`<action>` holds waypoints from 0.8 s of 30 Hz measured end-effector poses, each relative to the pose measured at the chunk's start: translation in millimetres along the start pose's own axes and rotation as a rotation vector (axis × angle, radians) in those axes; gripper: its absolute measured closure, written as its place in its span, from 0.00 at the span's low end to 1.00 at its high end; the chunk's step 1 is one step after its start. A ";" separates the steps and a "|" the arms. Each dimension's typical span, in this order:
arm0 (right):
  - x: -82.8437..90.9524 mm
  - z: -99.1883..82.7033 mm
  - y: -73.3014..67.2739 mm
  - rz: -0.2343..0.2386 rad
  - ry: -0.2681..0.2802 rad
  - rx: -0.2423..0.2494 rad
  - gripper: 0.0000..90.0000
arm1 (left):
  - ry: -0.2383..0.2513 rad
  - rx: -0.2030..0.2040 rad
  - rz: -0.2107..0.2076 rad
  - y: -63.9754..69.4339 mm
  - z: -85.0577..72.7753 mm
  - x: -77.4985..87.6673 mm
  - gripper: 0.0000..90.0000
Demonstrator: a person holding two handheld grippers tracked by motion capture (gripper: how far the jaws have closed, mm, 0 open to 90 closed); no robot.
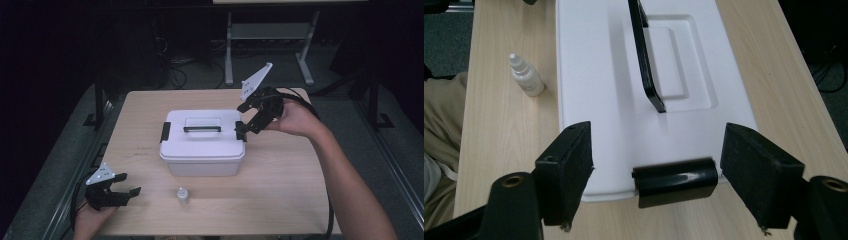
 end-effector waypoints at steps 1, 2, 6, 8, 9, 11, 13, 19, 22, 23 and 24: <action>-1.6 1.7 0.4 0.002 -0.004 0.005 0.31 | -0.004 -0.002 0.002 0.1 -0.1 -0.7 0.22; -3.5 3.8 0.7 0.002 -0.002 0.015 0.32 | -0.007 -0.004 0.002 0.0 -0.2 -1.0 0.22; -9.8 8.3 1.0 0.017 0.001 0.014 0.32 | -0.008 -0.004 0.002 0.3 -0.1 -1.0 0.22; -13.9 9.8 1.5 0.022 -0.005 0.015 0.33 | -0.006 -0.003 0.002 0.0 -0.2 -0.8 0.22; -15.8 10.5 1.8 0.025 -0.008 0.019 0.33 | -0.005 -0.002 0.002 -0.1 -0.4 -0.7 0.22; -19.7 12.3 1.8 0.030 -0.009 0.017 0.34 | -0.004 0.001 0.001 -0.2 -0.5 -0.6 0.22; -23.1 14.6 2.3 0.035 -0.010 0.025 0.35 | -0.004 0.001 0.002 -0.2 -0.5 -0.5 0.22; -35.5 24.0 2.3 0.057 -0.015 0.043 0.37 | -0.003 0.008 -0.005 -0.4 -0.3 0.3 0.24; -40.6 26.7 2.5 0.065 -0.022 0.047 0.38 | -0.004 0.008 -0.008 -0.4 -0.5 0.3 0.24; -42.6 27.4 2.7 0.068 -0.021 0.048 0.38 | -0.005 0.008 -0.008 -0.4 -0.5 0.3 0.24; -44.3 27.9 3.0 0.068 -0.025 0.050 0.38 | -0.005 0.008 -0.009 -0.4 -0.5 0.2 0.25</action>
Point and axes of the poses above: each handheld gripper's, and its own axes: x roughly backward along the jaws, z roughly out of its top, y roughly to its right, the point moved 2 cm from there along -x, roughly forward along the jaws, and after that the axes turned 6 degrees about y, right-handed, at the moved point
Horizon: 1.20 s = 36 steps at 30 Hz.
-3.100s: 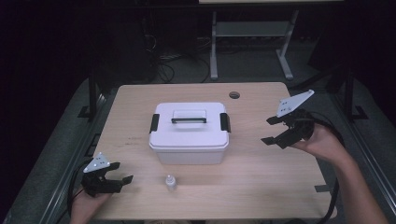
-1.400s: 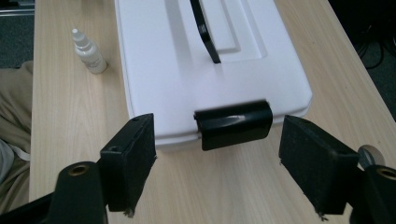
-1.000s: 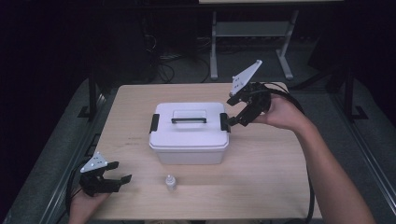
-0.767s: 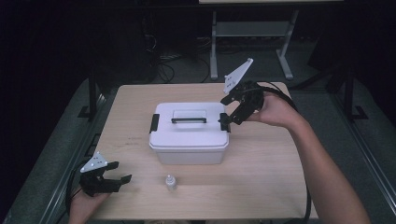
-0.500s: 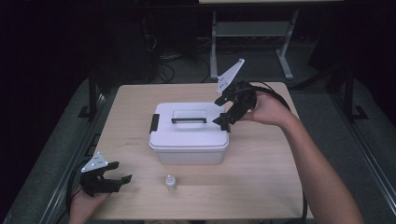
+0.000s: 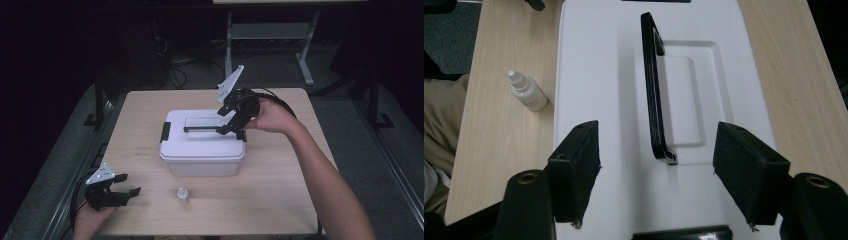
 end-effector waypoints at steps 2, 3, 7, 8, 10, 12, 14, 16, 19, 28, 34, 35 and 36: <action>-3.1 1.1 0.6 0.005 -0.002 0.003 0.40 | 0.000 0.000 0.000 -0.1 0.0 0.0 0.25; -4.6 1.5 1.0 0.007 -0.001 0.004 0.40 | -0.001 0.000 -0.001 -0.1 0.0 0.0 0.25; -10.5 3.8 2.0 0.010 -0.006 0.009 0.42 | -0.002 -0.002 -0.004 0.1 0.2 -0.2 0.25; -11.9 4.5 2.2 0.012 -0.008 0.009 0.42 | -0.002 -0.003 -0.005 0.0 0.3 -0.3 0.25; -14.8 6.3 2.8 0.015 -0.010 0.015 0.43 | -0.002 -0.003 -0.007 0.1 0.5 -0.2 0.25; -17.7 8.4 2.9 0.021 -0.014 0.019 0.45 | 0.000 0.000 -0.007 0.0 0.5 0.0 0.25; -20.7 10.5 2.6 0.028 -0.020 0.026 0.47 | 0.002 0.002 -0.010 -0.1 0.3 0.2 0.26; -24.2 12.5 2.8 0.031 -0.031 0.033 0.49 | 0.003 0.003 -0.011 -0.1 0.4 0.5 0.26; -28.9 14.4 3.5 0.039 -0.033 0.039 0.54 | 0.001 0.002 -0.013 -0.1 0.4 0.3 0.26; -40.6 14.6 6.6 0.058 -0.047 0.053 0.73 | -0.008 -0.001 -0.013 -0.5 0.3 -0.2 0.26; -49.1 15.7 8.9 0.056 -0.068 0.060 0.81 | -0.009 0.000 -0.014 -0.6 0.1 -0.3 0.26; -49.5 15.6 9.4 0.057 -0.073 0.059 0.82 | -0.008 0.001 -0.014 -0.7 0.1 -0.3 0.26; -49.5 15.8 10.6 0.055 -0.067 0.061 0.83 | -0.005 0.003 -0.013 -0.8 0.0 -0.3 0.26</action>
Point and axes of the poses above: each handheld gripper's, and its own axes: x roughly backward along the jaws, z roughly out of its top, y roughly to its right, the point moved 2 cm from there along -x, roughly forward along the jaws, and after that the axes turned 6 degrees about y, right-handed, at the moved point
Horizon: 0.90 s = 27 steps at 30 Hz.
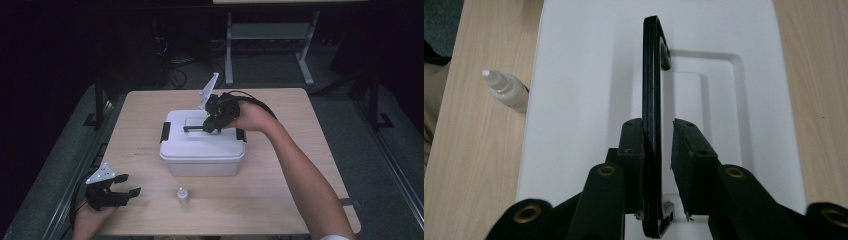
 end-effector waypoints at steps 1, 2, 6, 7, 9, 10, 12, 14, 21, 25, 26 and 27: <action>0.6 0.1 1.2 0.001 0.008 -0.005 0.84 | 0.000 0.000 -0.002 -0.2 0.1 0.0 0.26; 1.1 0.0 2.6 -0.004 0.008 -0.006 0.84 | 0.001 0.000 -0.002 -0.3 0.2 0.0 0.26; 1.6 0.6 6.7 -0.010 -0.015 -0.013 0.85 | -0.003 -0.003 -0.004 -0.9 0.6 -1.3 0.26; 2.6 3.1 7.6 -0.012 -0.030 -0.012 0.85 | -0.003 -0.003 -0.005 -1.0 0.7 -1.4 0.26; 4.3 9.3 9.2 -0.006 -0.030 -0.010 0.85 | -0.006 0.001 -0.010 -1.0 1.1 -2.1 0.26; 4.3 11.3 10.2 -0.004 -0.030 -0.011 0.85 | -0.002 0.002 -0.011 -0.8 1.2 -2.5 0.26; 2.6 14.9 12.4 0.004 -0.038 -0.014 0.85 | -0.002 -0.002 -0.010 -0.6 1.5 -2.6 0.26; -0.1 16.9 13.8 0.008 -0.046 -0.010 0.86 | -0.004 -0.005 -0.009 -1.0 1.4 -1.9 0.26; -7.8 17.2 17.9 0.027 -0.044 -0.010 0.90 | -0.001 0.000 -0.008 -2.0 0.2 -0.7 0.26; -9.5 16.1 18.8 0.036 -0.039 -0.017 0.92 | 0.000 0.002 -0.007 -2.0 0.0 -0.1 0.26; -9.6 15.7 18.9 0.041 -0.035 -0.019 0.92 | -0.001 0.002 -0.007 -1.8 -0.1 -0.2 0.26; -9.5 15.5 19.1 0.043 -0.030 -0.021 0.92 | -0.001 0.002 -0.007 -1.8 -0.2 -0.4 0.26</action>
Point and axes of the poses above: each handheld gripper's, and its own axes: x roughly backward along the jaws, z roughly out of its top, y roughly to its right, the point moved 2 cm from there along -x, roughly forward along the jaws, and after that the axes turned 6 degrees about y, right-handed, at the moved point
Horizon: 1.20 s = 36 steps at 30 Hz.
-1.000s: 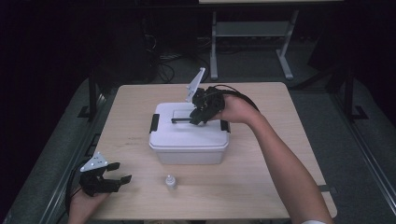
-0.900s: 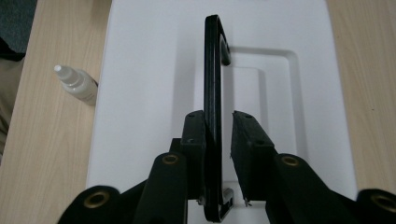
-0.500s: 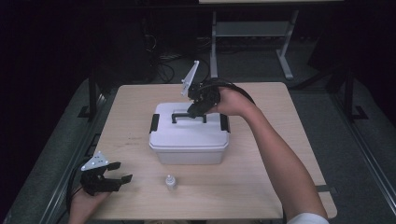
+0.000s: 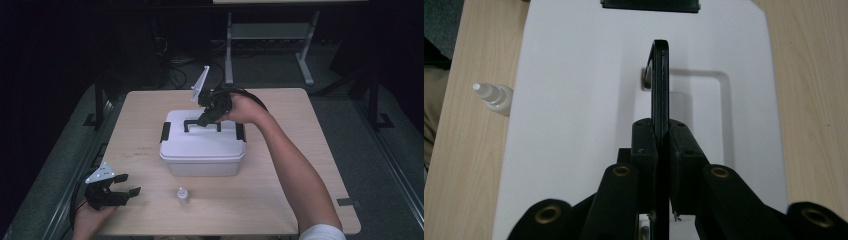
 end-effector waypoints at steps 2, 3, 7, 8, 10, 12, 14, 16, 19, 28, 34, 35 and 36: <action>0.0 -0.1 0.1 0.006 0.003 -0.001 0.93 | -0.002 0.000 0.000 0.1 -0.1 -0.2 0.26; 0.2 0.0 -0.1 0.008 0.004 -0.001 0.93 | -0.001 0.001 -0.001 0.1 0.0 -0.3 0.26; 0.5 0.3 -1.0 0.008 0.007 0.007 0.93 | -0.001 -0.004 -0.001 0.1 0.1 -0.2 0.26; 0.7 0.4 -1.2 0.007 0.007 0.007 0.93 | -0.002 -0.005 -0.001 0.1 0.2 -0.2 0.26; 1.1 0.6 -1.4 0.006 0.007 0.008 0.94 | -0.002 -0.006 -0.001 0.3 0.3 0.0 0.26; 1.8 1.2 -2.2 0.002 0.012 0.013 0.94 | -0.001 -0.006 -0.001 0.5 0.3 0.0 0.26; 3.7 1.7 -2.9 0.000 0.017 0.015 0.94 | -0.004 -0.008 -0.002 0.3 0.3 -0.4 0.26; 5.9 1.9 -3.3 -0.003 0.025 0.019 0.94 | -0.004 -0.006 -0.002 0.6 0.4 -0.7 0.26; 10.2 2.2 -4.2 -0.010 0.039 0.019 0.94 | -0.009 -0.009 -0.002 1.0 0.7 -1.3 0.26; 27.0 2.3 -9.8 -0.039 0.067 0.020 0.94 | -0.015 -0.011 -0.002 2.2 0.6 -2.8 0.27; 40.1 -0.6 -15.1 -0.059 0.072 0.019 0.94 | -0.021 -0.015 -0.007 3.1 0.8 -3.7 0.27; 41.8 -1.0 -15.8 -0.063 0.075 0.023 0.94 | -0.022 -0.013 -0.007 3.4 0.8 -4.1 0.27; 44.7 -1.8 -17.1 -0.064 0.076 0.021 0.94 | -0.024 -0.013 -0.007 3.6 0.8 -4.3 0.27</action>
Point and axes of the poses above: each handheld gripper's, and its own axes: x roughly backward along the jaws, z roughly out of its top, y roughly to its right, the point moved 2 cm from there along -x, roughly forward along the jaws, and after that the axes turned 6 degrees about y, right-handed, at the moved point
